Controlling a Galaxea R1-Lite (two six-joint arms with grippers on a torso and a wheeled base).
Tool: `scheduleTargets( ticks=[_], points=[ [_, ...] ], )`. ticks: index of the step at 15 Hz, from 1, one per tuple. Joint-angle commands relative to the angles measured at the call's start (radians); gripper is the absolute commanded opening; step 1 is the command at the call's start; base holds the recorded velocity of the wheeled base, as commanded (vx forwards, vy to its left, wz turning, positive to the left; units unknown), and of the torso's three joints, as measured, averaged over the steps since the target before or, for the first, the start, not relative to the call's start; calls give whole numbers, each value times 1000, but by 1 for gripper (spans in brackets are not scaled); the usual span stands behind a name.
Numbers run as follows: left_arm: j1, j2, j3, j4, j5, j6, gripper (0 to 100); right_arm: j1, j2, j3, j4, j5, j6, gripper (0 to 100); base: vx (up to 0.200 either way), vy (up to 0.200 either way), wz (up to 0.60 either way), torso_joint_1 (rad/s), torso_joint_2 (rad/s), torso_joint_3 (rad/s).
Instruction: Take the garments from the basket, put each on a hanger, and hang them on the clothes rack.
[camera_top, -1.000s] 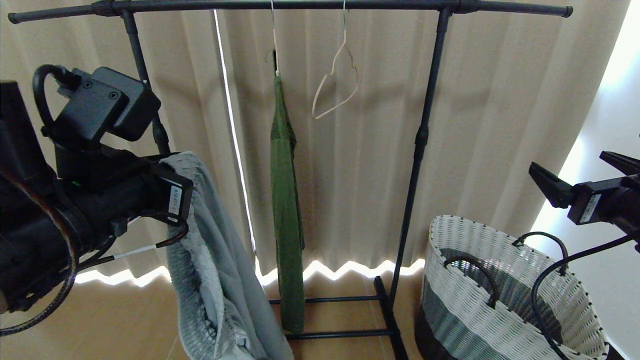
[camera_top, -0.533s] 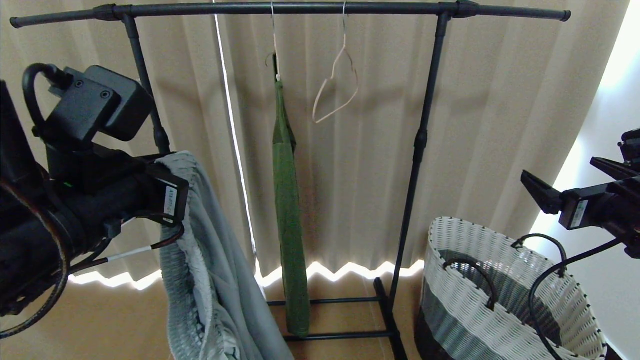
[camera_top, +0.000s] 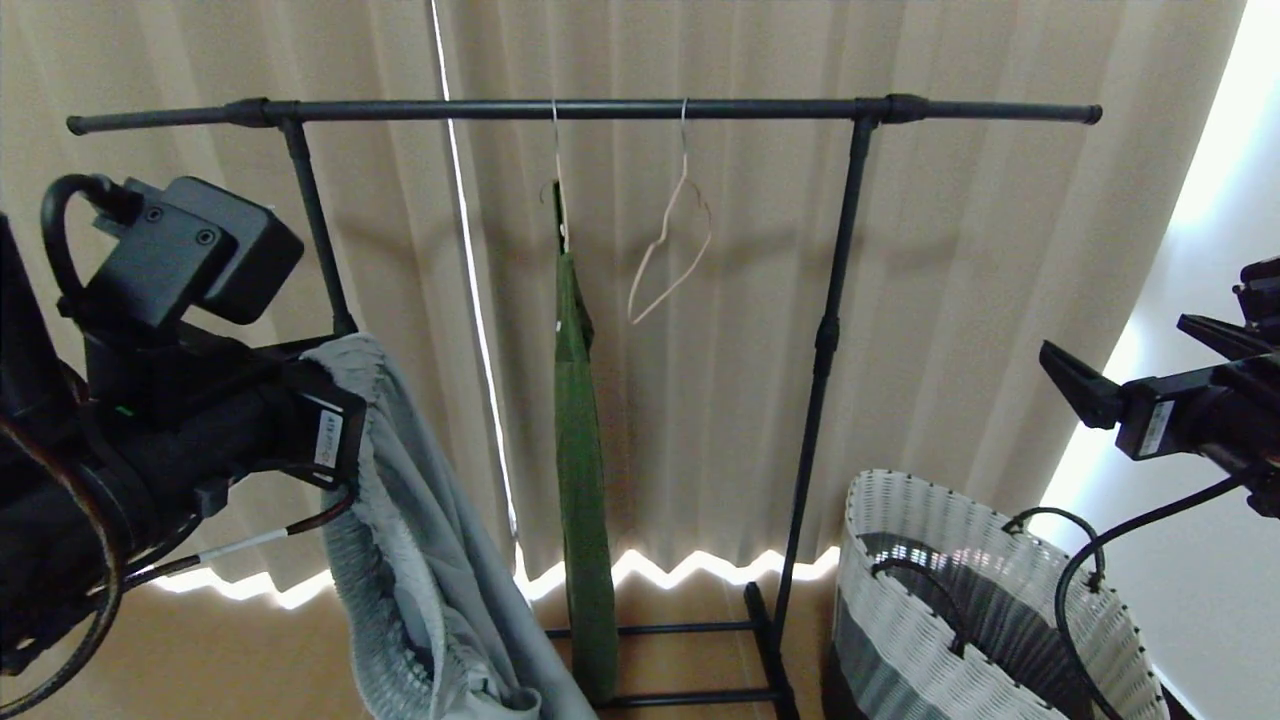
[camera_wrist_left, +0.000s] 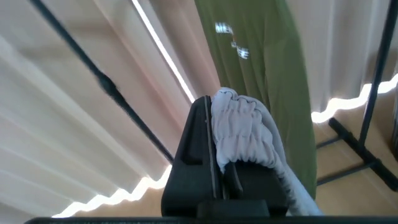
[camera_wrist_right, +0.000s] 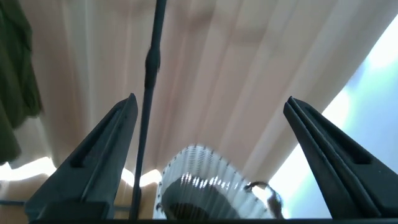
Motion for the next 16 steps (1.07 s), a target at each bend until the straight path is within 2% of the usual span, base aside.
scheduleTargets(
  ticks=[1, 11, 15, 16],
  points=[
    [2, -14, 5, 0, 1, 0, 0, 0, 0, -1, 1, 0, -1, 100, 0, 0, 0, 100, -500, -266],
    [2, -17, 28, -2, 1, 5, 0, 0, 10, -9, 1, 0, -1, 100, 0, 0, 0, 276, -478, -259],
    [2, -32, 66, -42, 2, 63, 0, 0, 4, -15, 44, -4, -4, 100, 0, 0, 0, 105, -217, -112],
    [2, -35, 69, -52, 2, 77, 0, 0, -9, -26, 114, -6, -4, 100, 0, 0, 0, 0, 0, 0]
  ],
)
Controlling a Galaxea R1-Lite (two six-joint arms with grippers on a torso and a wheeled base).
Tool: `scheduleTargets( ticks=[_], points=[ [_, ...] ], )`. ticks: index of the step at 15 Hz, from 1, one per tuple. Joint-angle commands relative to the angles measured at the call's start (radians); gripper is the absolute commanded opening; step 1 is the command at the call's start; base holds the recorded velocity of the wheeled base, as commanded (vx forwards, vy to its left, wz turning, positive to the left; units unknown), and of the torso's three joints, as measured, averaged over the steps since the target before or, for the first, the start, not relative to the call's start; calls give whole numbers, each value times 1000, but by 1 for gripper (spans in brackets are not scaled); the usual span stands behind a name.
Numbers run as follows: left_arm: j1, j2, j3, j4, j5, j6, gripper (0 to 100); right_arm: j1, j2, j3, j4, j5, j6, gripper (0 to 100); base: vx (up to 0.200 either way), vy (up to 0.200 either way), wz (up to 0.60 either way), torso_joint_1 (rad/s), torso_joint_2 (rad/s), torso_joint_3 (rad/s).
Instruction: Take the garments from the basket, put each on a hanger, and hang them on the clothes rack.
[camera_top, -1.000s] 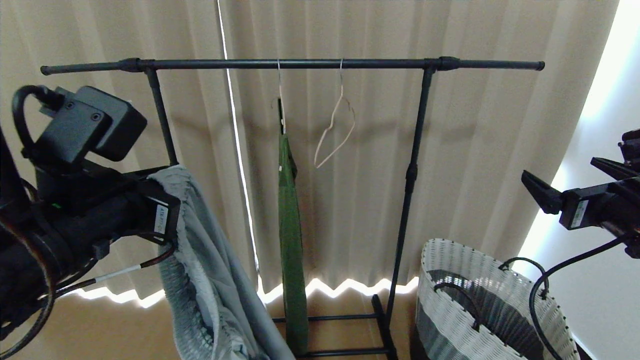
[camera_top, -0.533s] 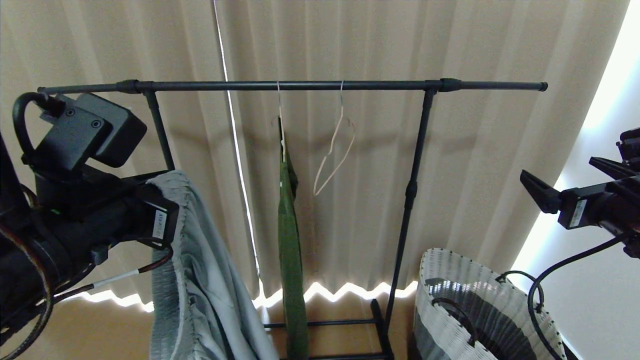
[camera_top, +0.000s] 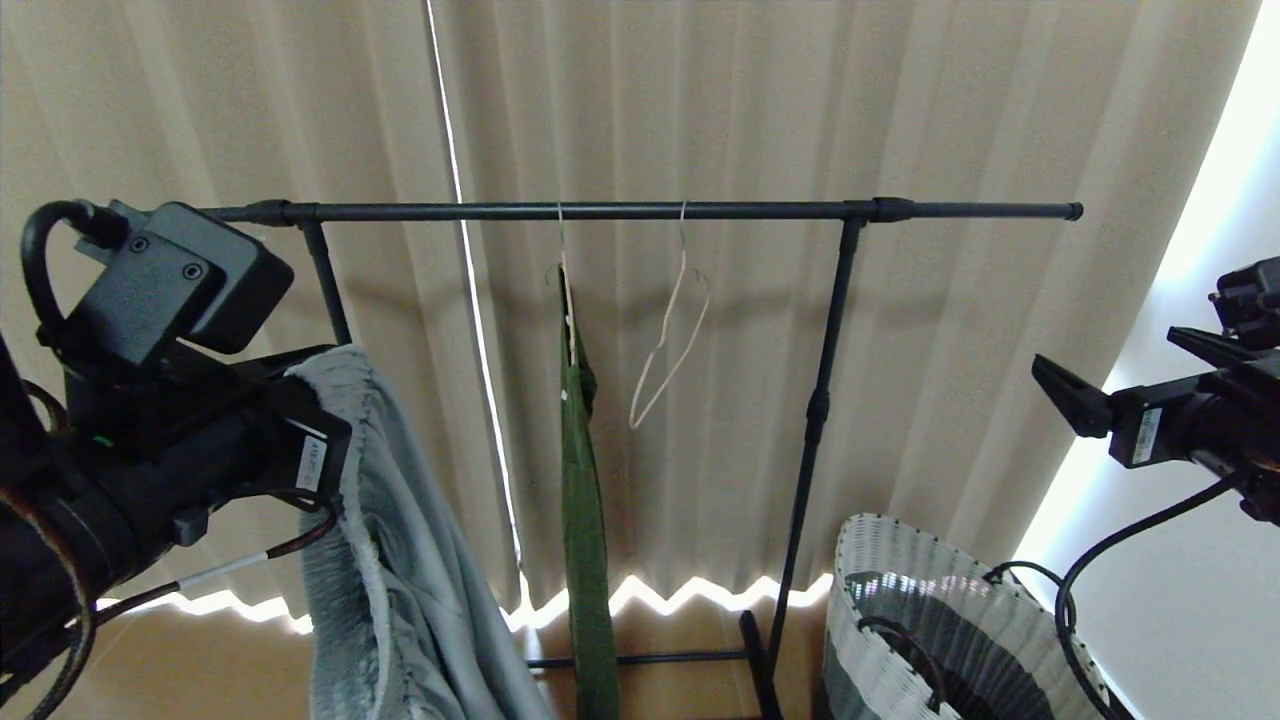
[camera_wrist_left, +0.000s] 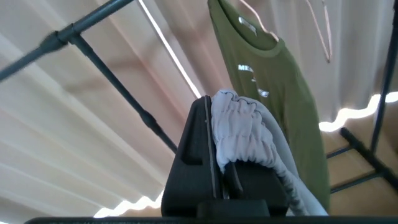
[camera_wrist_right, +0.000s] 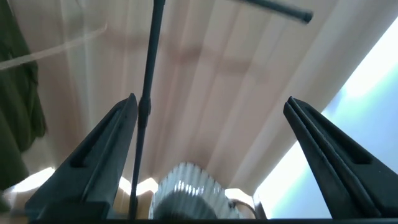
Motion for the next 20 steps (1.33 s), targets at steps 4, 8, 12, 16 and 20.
scheduleTargets(
  ticks=[4, 8, 12, 16, 20],
  points=[
    [20, -7, 9, -2, 0, -1, 0, 1, -40, -60, 184, -3, 3, 100, 0, 0, 0, 0, 0, 0],
    [25, -5, 9, -2, 0, -2, 0, 2, -40, -55, 184, -3, 3, 100, 0, 50, 0, 1, 2, -1],
    [25, -7, 9, -2, 0, -1, 0, 2, -45, -50, 184, -3, 3, 100, 0, 200, 0, 4, 4, -4],
    [25, -5, 9, 0, 0, 1, 0, 2, -47, -50, 184, -3, 3, 100, 0, 200, 0, 2, 2, 0],
    [25, -7, 9, -2, 2, 10, 0, 2, -48, -50, 183, -3, 3, 100, 0, 200, 0, 2, 4, 6]
  ],
)
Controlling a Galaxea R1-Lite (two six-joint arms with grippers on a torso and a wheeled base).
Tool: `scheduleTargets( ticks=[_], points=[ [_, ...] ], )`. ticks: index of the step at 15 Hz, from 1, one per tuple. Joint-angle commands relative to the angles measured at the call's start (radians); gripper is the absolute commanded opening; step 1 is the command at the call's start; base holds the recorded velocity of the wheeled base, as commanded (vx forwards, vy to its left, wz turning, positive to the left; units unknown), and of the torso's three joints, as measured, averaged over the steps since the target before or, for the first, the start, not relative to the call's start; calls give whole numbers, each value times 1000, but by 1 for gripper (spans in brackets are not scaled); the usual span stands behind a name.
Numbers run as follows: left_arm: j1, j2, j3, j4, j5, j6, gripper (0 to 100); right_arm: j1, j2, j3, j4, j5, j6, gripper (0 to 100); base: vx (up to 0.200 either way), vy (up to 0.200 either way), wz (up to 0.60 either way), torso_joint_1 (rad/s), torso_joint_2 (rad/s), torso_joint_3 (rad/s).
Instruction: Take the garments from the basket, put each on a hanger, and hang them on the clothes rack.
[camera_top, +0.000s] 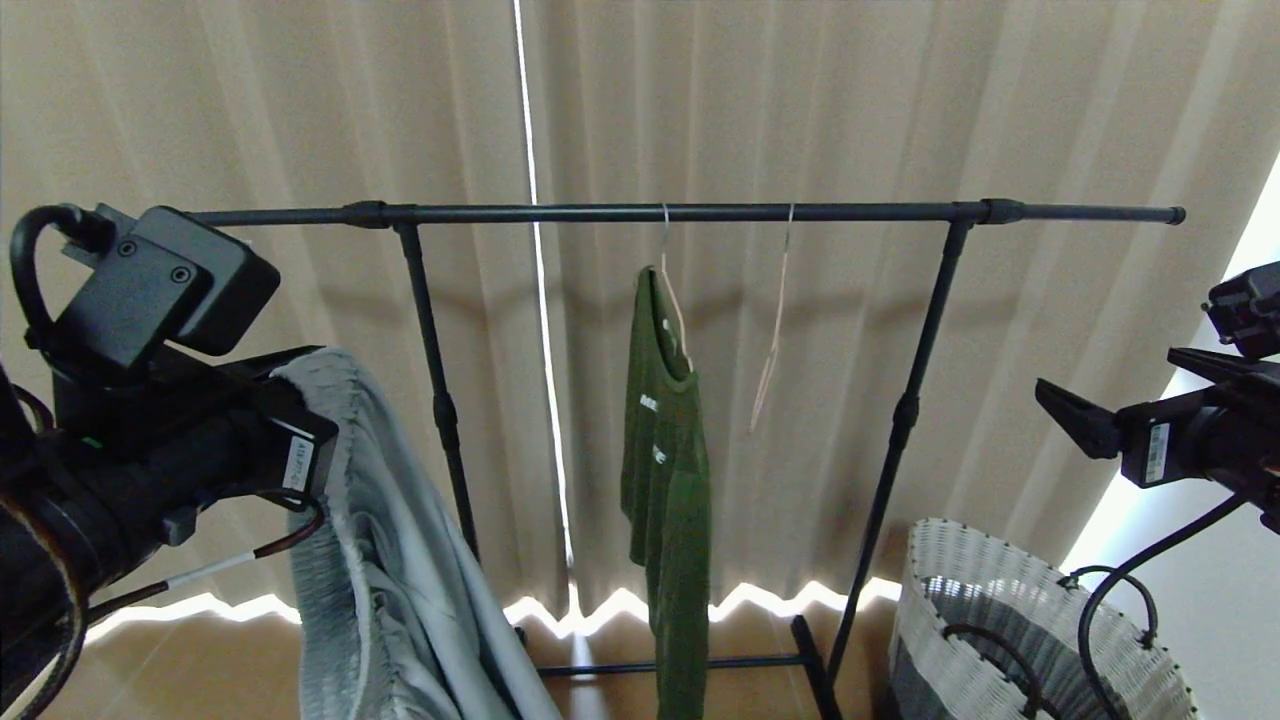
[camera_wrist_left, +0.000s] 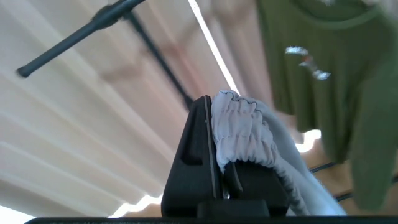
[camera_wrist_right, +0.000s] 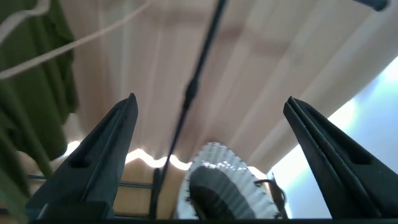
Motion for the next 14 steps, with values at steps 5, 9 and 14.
scheduleTargets(
  ticks=[5, 9, 14],
  points=[
    [0, 0, 3, -1, 0, 7, 0, 1, -1, 0, -2, 2, 1, 100, 0, 0, 0, 0, 0, 0],
    [0, 1, 10, -1, 0, 4, 0, 3, 1, -3, -2, 2, 1, 100, 0, 0, 0, 0, 0, 0],
    [0, -2, 33, -1, 0, -1, 0, 7, 1, -4, -3, 2, 1, 100, 80, 0, 0, 1, 1, 1]
  ],
)
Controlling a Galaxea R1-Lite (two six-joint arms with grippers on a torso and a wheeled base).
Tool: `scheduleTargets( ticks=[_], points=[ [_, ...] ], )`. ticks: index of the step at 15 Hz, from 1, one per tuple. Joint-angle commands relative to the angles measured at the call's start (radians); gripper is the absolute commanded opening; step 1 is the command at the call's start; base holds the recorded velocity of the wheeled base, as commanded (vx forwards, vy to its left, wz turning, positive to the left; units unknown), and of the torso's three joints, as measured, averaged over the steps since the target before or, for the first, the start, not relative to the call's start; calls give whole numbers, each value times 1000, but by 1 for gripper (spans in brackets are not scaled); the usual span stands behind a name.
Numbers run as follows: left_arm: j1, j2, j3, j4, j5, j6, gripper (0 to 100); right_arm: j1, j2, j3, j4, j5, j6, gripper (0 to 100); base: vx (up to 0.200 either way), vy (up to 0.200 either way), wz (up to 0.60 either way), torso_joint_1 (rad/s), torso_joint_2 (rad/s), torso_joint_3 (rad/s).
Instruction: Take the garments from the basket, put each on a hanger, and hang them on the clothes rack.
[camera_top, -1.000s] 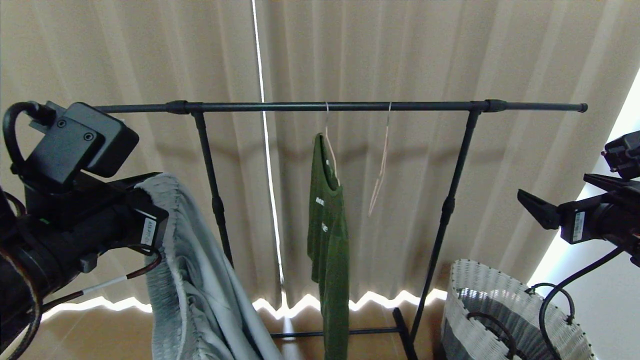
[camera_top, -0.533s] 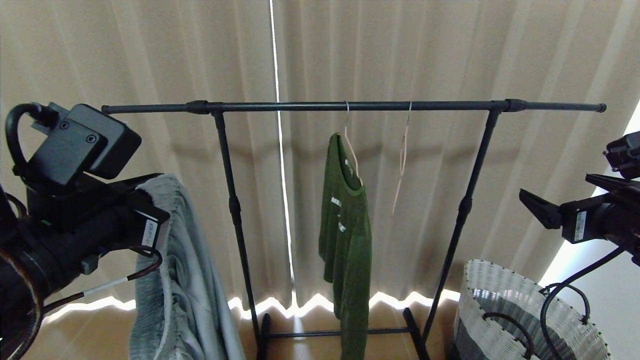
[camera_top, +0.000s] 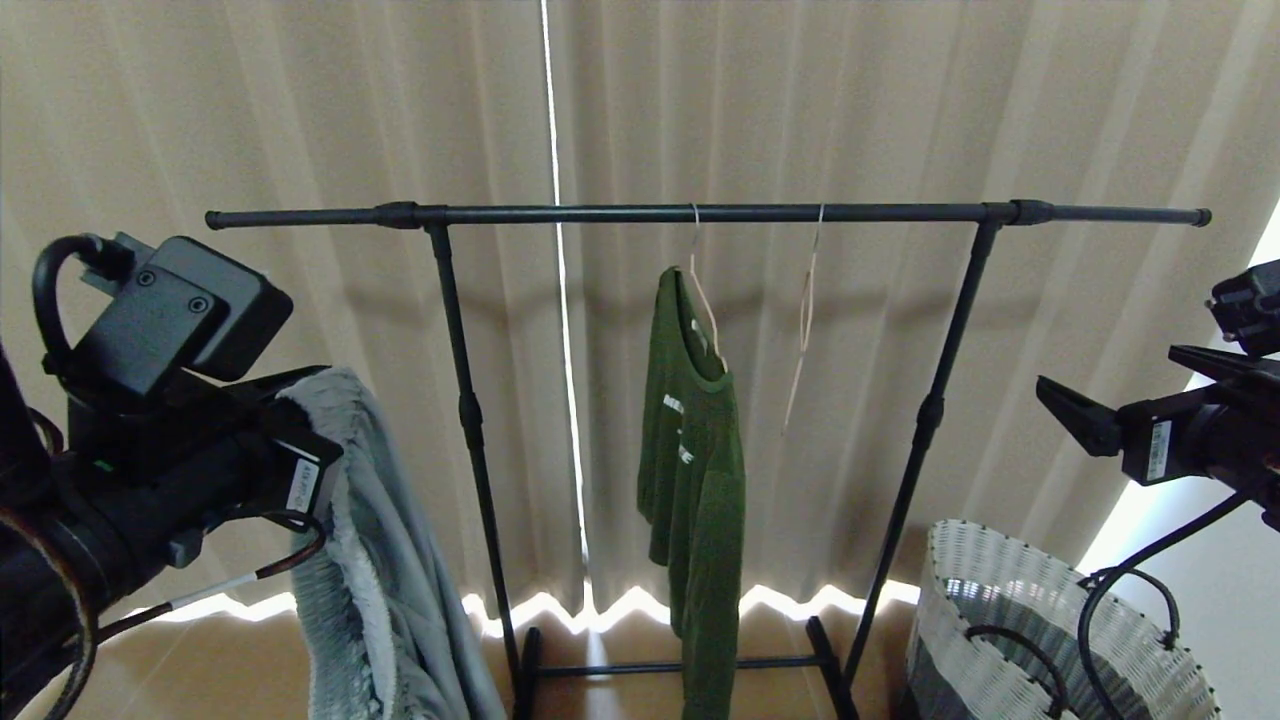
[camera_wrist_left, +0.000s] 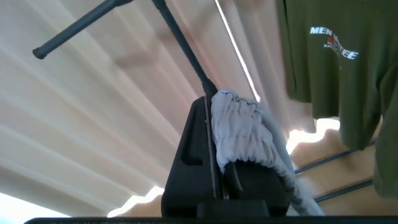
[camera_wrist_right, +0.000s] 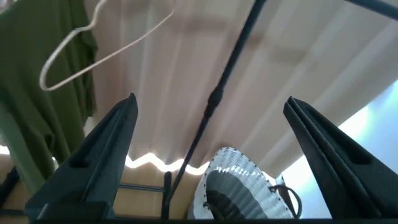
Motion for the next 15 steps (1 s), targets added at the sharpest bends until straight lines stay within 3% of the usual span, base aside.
scheduleTargets(
  ticks=[1, 9, 12, 15],
  points=[
    [-1, -1, 0, -3, 1, -1, 0, 1, -1, -2, -3, 0, -1, 100, 200, 0, 0, -2, -2, 2],
    [-1, 1, 6, -2, 1, 2, 0, 14, 9, 2, -2, 3, 1, 100, 200, 0, 0, 1, 0, 3],
    [-1, -7, 34, -26, 1, 2, 0, 57, 30, -13, 0, 5, 13, 100, 0, 0, 0, 0, 0, 0],
    [-1, -5, 52, -52, 1, -2, 0, 101, 84, -68, 5, 0, 84, 100, 0, 0, 0, 0, 0, 0]
  ],
)
